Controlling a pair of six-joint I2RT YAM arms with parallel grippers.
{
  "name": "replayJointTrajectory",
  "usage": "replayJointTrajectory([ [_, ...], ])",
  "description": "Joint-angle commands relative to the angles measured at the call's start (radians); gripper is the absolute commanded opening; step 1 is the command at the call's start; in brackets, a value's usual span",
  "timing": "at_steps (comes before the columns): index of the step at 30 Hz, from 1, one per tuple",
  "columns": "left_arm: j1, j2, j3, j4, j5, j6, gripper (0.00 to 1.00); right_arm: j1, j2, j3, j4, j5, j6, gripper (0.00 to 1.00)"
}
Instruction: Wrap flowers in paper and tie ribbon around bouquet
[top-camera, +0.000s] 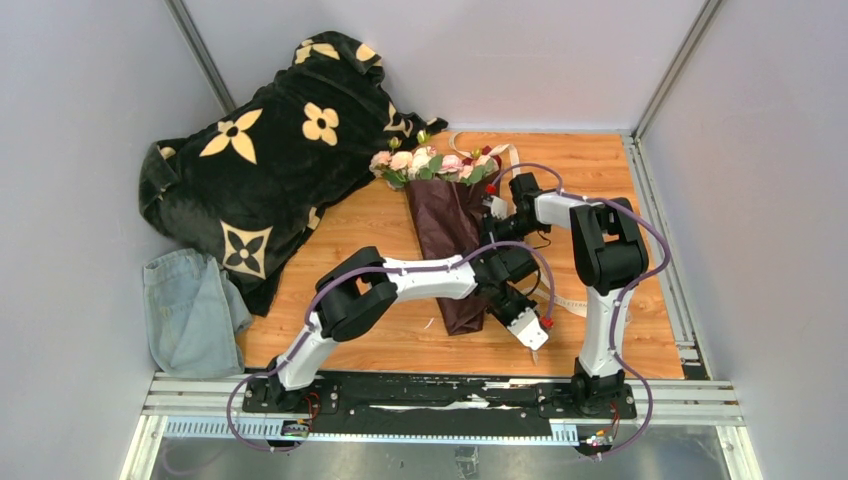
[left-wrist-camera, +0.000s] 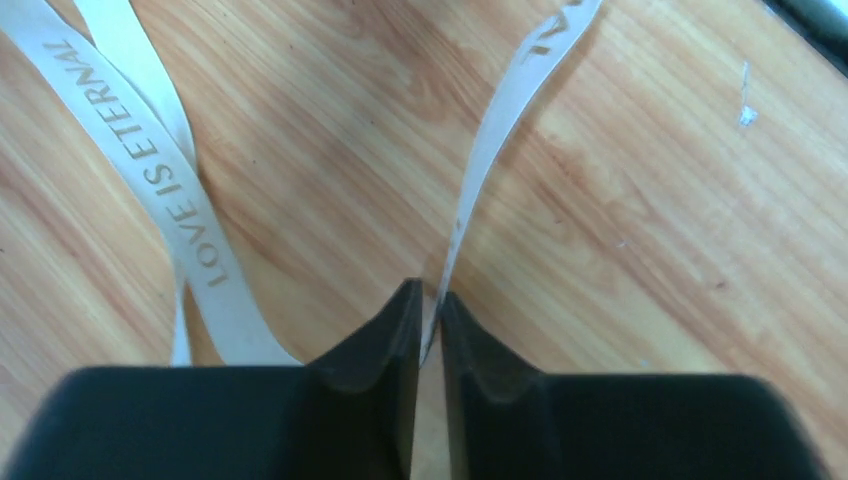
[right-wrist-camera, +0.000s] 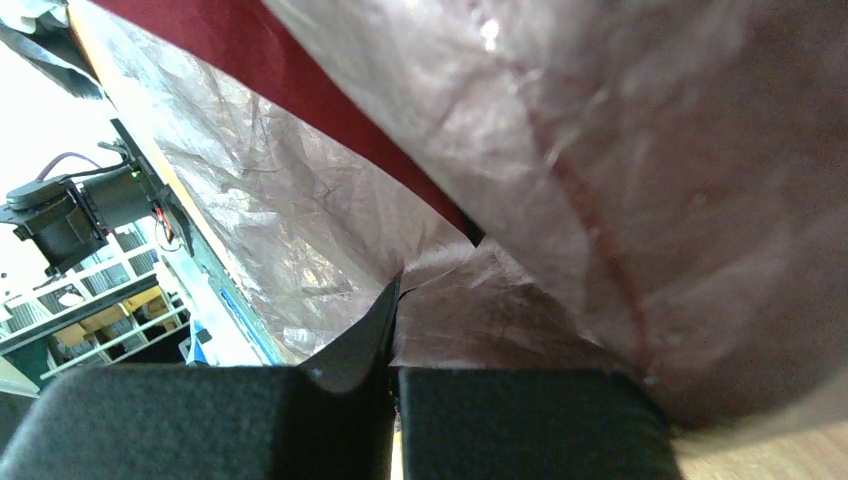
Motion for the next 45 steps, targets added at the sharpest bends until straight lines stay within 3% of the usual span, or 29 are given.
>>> replayJointTrajectory([
  [1, -0.032, -0.012, -0.088, -0.067, -0.080, 0.004, 0.07, -0.011, -0.035, 0.019, -0.051, 0.043, 0.010, 0.00],
  [2, -0.035, -0.025, -0.098, -0.091, -0.066, -0.030, 0.00, -0.011, -0.046, 0.024, -0.051, 0.043, 0.025, 0.00],
  [6, -0.049, -0.110, -0.150, -0.237, 0.019, -0.159, 0.00, -0.009, -0.088, 0.041, -0.067, 0.056, 0.091, 0.00],
  [9, -0.052, -0.214, -0.259, -0.381, 0.065, -0.153, 0.00, -0.007, -0.137, 0.043, -0.082, 0.054, 0.135, 0.00],
  [16, -0.009, -0.421, -0.538, -0.589, -0.126, -0.155, 0.00, -0.003, -0.240, 0.074, -0.141, 0.062, 0.180, 0.00],
  [19, 0.096, -0.469, -0.606, -0.588, -0.175, -0.176, 0.00, -0.003, -0.262, 0.090, -0.164, 0.063, 0.185, 0.00],
  [26, 0.458, -0.538, -0.590, -0.584, -0.251, -0.155, 0.00, -0.002, -0.314, 0.100, -0.181, 0.043, 0.200, 0.00],
  [30, 0.757, -0.514, -0.448, -0.580, -0.261, -0.163, 0.00, 0.006, -0.355, 0.074, -0.187, 0.045, 0.198, 0.00],
  [35, 1.018, -0.462, -0.116, -0.581, -0.160, -0.355, 0.00, 0.029, -0.384, -0.019, -0.166, 0.058, 0.195, 0.00],
  [45, 1.058, -0.566, 0.378, -0.581, 0.361, -0.768, 0.00, 0.126, -0.391, -0.296, 0.058, 0.056, 0.288, 0.00],
])
